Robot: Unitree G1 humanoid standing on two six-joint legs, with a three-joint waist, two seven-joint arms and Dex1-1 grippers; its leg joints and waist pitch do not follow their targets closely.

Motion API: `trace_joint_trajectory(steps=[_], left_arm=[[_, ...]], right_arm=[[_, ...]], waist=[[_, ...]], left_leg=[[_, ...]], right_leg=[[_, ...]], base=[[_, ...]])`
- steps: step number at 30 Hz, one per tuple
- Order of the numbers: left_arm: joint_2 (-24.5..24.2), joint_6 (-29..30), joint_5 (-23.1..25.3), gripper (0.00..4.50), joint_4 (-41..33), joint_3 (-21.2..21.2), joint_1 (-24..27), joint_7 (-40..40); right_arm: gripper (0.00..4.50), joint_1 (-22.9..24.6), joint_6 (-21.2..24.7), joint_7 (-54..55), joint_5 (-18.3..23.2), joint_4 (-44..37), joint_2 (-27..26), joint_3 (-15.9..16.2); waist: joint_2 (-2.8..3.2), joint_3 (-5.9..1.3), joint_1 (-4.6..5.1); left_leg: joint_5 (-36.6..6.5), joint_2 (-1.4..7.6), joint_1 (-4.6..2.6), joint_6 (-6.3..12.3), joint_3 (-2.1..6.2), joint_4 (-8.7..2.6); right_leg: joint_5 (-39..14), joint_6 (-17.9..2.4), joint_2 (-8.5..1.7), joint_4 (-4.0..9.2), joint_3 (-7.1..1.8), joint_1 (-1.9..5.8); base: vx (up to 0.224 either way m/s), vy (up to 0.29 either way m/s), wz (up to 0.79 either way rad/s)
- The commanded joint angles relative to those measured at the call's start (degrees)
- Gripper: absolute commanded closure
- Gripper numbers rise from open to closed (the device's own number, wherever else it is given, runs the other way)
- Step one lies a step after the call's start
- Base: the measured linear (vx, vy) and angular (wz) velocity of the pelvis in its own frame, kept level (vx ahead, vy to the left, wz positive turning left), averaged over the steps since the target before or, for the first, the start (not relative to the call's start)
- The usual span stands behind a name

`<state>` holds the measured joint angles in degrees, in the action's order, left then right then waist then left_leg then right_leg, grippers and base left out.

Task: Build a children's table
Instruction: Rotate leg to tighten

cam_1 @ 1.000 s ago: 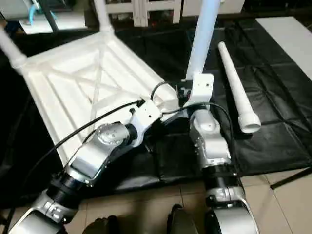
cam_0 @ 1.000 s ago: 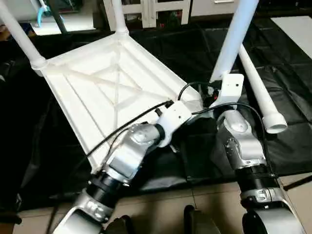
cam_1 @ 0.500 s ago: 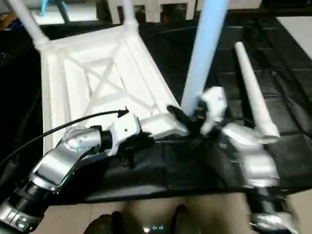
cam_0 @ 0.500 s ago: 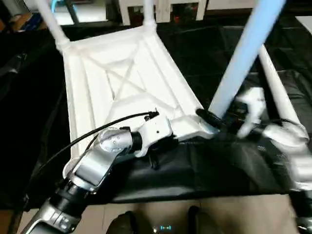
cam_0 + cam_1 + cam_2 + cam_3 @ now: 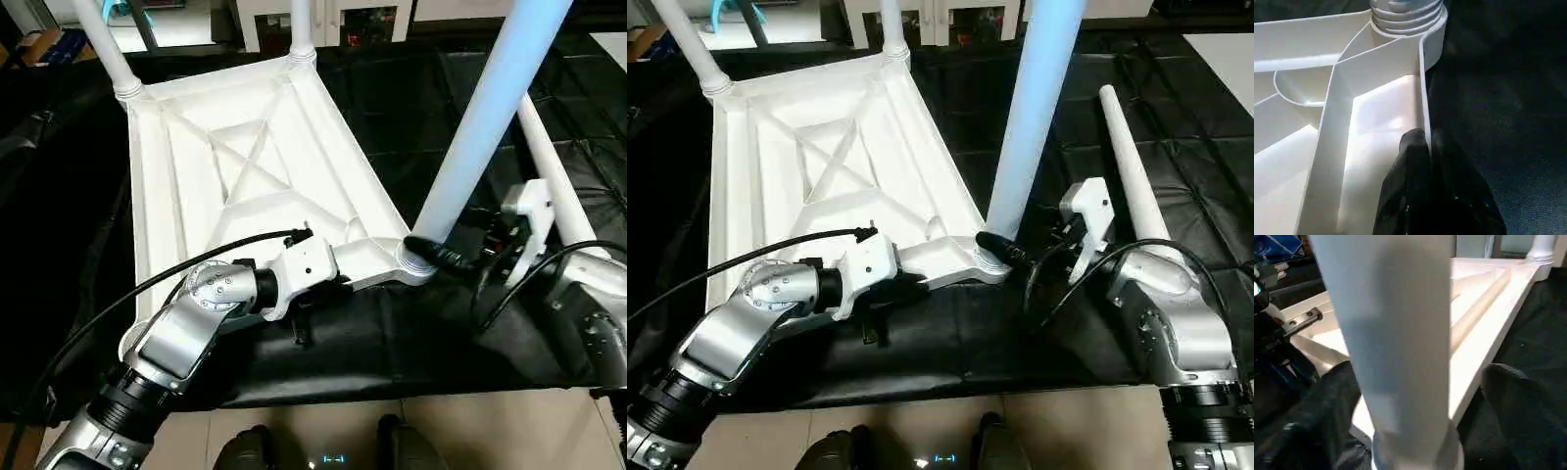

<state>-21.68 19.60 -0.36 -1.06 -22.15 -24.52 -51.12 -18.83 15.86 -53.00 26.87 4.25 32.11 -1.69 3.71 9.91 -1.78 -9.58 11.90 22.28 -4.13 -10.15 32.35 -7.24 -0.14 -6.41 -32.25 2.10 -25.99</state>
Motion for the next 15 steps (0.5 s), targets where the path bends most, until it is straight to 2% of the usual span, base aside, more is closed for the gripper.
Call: trace_joint_trajectory(steps=[1,2,5,6,10,15], left_arm=[[-0.4,-0.4,-0.8,4.5,-1.1,-0.9,1.3,-1.4],[-0.5,-0.4,-0.9,4.5,-1.1,-0.9,1.3,-1.5],[-0.3,-0.3,-0.7,4.5,-1.2,-1.1,1.2,-1.4],[-0.3,-0.3,-0.7,4.5,-1.2,-1.1,1.2,-1.4],[0.3,0.4,0.1,4.5,-1.0,-1.6,0.8,-0.4],[2.1,2.5,0.6,4.5,-0.5,-1.8,0.0,1.7]], right_arm=[[0.1,-0.8,0.3,-0.4,-0.5,0.0,-0.3,0.8],[0.34,-1.2,-0.1,-0.3,-0.8,0.5,-0.6,1.1],[0.41,-2.5,-1.0,0.6,-1.2,2.2,-1.9,0.9],[0.7,-2.6,-1.1,0.9,-1.5,2.5,-2.0,1.0],[0.98,-3.6,-1.7,5.4,-4.2,4.3,-3.8,1.2],[1.34,-3.6,-0.7,12.4,-7.1,5.3,-7.2,1.7]], waist=[[-0.87,-4.64,0.03],[-0.9,-4.64,0.02],[-0.9,-4.78,0.03],[-0.84,-4.81,0.02],[-0.86,-4.92,0.02],[-0.8,-4.83,0.13]], left_leg=[[-5.4,-0.18,-0.67,8.77,-0.87,-2.8],[-5.6,-0.17,-0.72,8.7,-0.89,-2.8],[-5.3,-0.15,-0.74,8.66,-0.88,-2.76],[-5.0,-0.15,-0.77,8.7,-0.87,-2.74],[-4.0,-0.21,-0.74,8.83,-0.92,-2.62],[-6.0,-0.26,-0.71,7.11,-0.91,-2.73]], right_leg=[[-7.2,-15.9,0.01,2.0,-0.69,4.06],[-7.3,-15.9,0.02,2.01,-0.68,4.05],[-6.9,-16.1,0.0,1.88,-0.7,4.13],[-6.6,-16.2,-0.01,1.85,-0.69,4.08],[-5.5,-16.6,0.05,1.68,-0.7,4.13],[-9.0,-15.8,-0.01,1.96,-0.75,4.06]], base=[[0.0,0.0,0.0],[0.0,0.0,0.0],[0.0,0.0,0.0],[0.0,0.0,0.0],[0.0,0.0,0.0],[0.0,0.0,0.0]])
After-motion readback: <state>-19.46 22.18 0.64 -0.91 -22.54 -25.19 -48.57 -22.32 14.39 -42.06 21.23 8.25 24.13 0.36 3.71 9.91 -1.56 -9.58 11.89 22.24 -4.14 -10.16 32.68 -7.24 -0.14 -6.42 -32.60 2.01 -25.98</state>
